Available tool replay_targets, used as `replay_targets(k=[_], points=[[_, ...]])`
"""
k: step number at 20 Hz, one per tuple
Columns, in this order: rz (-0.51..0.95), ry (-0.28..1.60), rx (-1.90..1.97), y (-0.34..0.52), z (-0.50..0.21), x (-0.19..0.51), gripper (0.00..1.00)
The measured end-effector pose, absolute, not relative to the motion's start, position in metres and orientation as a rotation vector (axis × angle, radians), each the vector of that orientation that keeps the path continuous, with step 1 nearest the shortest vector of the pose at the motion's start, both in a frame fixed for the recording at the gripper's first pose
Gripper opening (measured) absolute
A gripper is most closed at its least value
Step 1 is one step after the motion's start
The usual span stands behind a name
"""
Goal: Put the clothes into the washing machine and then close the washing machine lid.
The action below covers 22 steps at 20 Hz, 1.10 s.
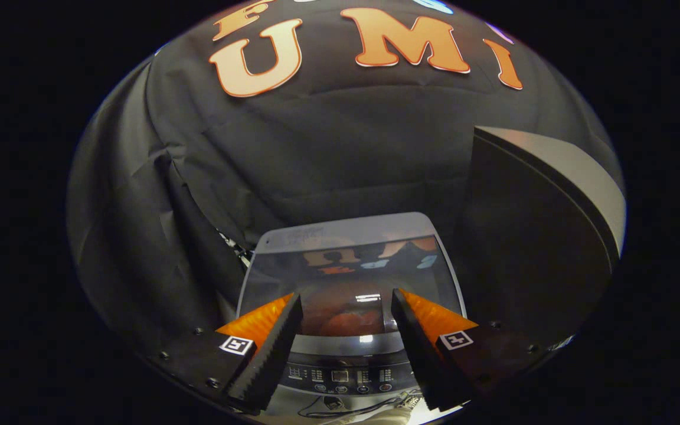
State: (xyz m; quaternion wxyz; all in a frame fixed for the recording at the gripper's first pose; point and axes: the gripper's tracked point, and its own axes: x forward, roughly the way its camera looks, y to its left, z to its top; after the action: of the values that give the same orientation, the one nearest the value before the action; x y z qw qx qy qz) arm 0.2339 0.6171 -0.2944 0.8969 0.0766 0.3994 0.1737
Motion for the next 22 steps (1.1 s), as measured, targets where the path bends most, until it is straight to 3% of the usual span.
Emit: replay_targets(k=[17, 22], points=[[0.458, 0.34, 0.156, 0.604, -0.058, 0.244, 0.98], [0.416, 0.154, 0.051, 0.568, 0.021, 0.233, 0.98]])
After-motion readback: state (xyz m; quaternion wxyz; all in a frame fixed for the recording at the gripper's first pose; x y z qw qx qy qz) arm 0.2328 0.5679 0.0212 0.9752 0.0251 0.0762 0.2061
